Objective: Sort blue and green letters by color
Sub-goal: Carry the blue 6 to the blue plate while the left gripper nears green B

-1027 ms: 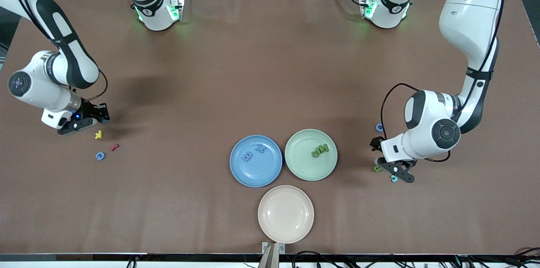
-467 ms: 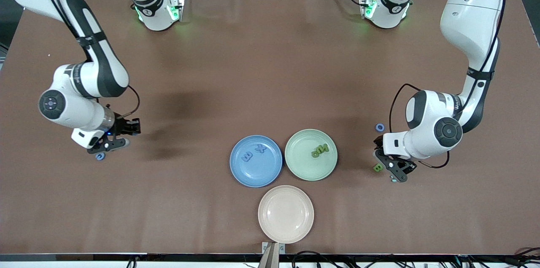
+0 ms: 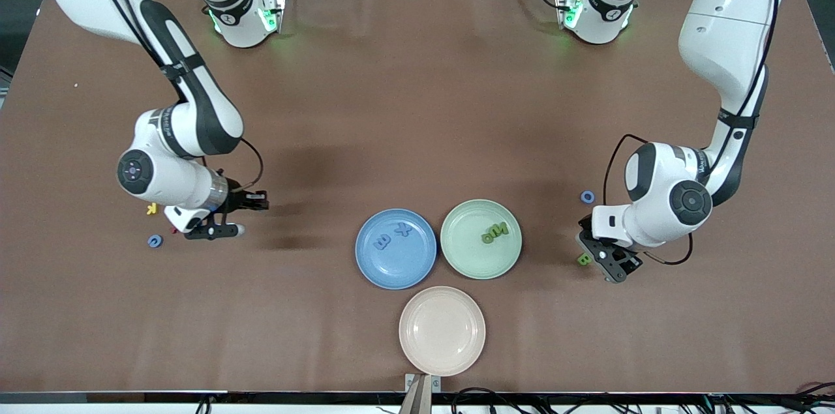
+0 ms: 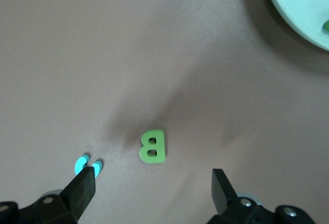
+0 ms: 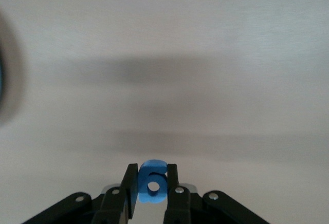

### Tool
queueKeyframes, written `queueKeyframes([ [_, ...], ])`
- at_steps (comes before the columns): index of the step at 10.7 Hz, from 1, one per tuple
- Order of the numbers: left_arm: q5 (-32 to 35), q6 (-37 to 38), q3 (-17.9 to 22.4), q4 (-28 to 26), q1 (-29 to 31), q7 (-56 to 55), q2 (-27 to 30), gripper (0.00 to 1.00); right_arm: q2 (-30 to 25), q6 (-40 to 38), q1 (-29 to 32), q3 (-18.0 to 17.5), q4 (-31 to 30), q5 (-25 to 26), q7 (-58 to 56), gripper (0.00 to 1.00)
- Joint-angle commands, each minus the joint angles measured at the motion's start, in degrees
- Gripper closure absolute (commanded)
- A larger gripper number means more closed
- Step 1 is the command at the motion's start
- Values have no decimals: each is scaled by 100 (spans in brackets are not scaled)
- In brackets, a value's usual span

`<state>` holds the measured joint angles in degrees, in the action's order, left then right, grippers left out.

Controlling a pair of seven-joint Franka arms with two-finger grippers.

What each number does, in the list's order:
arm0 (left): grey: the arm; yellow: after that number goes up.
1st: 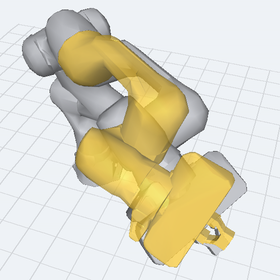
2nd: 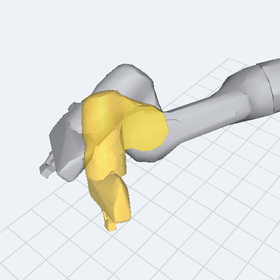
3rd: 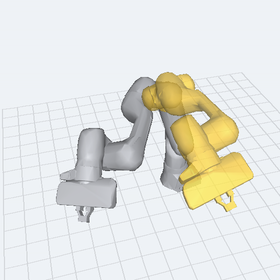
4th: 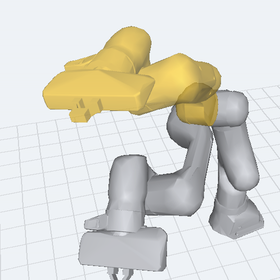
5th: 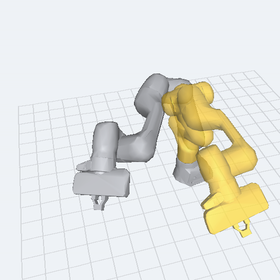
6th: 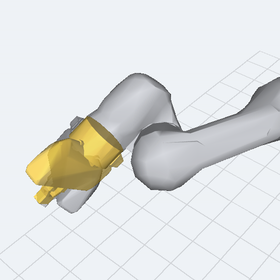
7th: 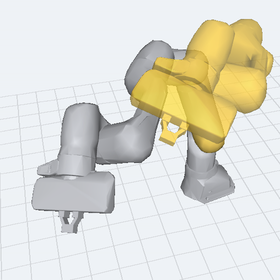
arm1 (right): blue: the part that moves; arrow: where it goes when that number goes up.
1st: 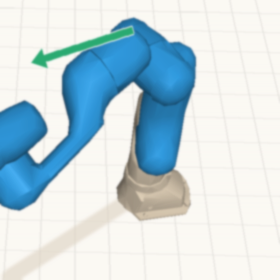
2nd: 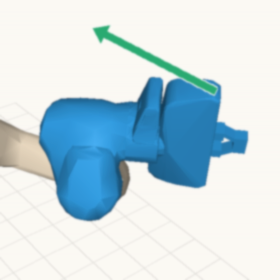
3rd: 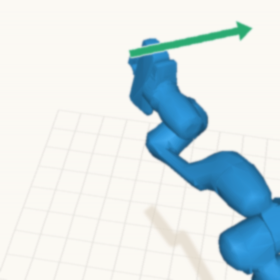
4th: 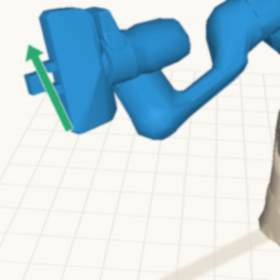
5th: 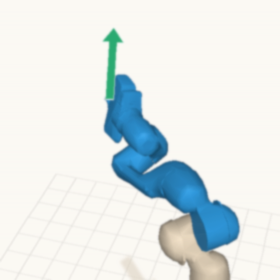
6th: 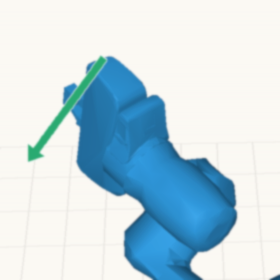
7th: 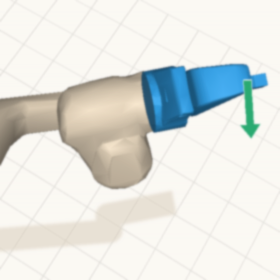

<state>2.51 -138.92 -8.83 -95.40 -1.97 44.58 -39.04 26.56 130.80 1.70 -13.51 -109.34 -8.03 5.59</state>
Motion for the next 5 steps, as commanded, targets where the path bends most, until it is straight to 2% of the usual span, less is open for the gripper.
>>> queueKeyframes([
  [1, 31, -328, -22, -22, -49, 139, -156, 0, 550, -3, -633, 42, 850, -172, 1423, 100],
  [3, 31, -469, -22, -22, -76, 139, -261, 0, 867, 103, -994, 42, 1307, -181, 2345, 100],
  [5, 39, -583, -13, -22, -84, 139, -358, 0, 1156, 243, -1520, 42, 1791, -146, 3898, 100],
])
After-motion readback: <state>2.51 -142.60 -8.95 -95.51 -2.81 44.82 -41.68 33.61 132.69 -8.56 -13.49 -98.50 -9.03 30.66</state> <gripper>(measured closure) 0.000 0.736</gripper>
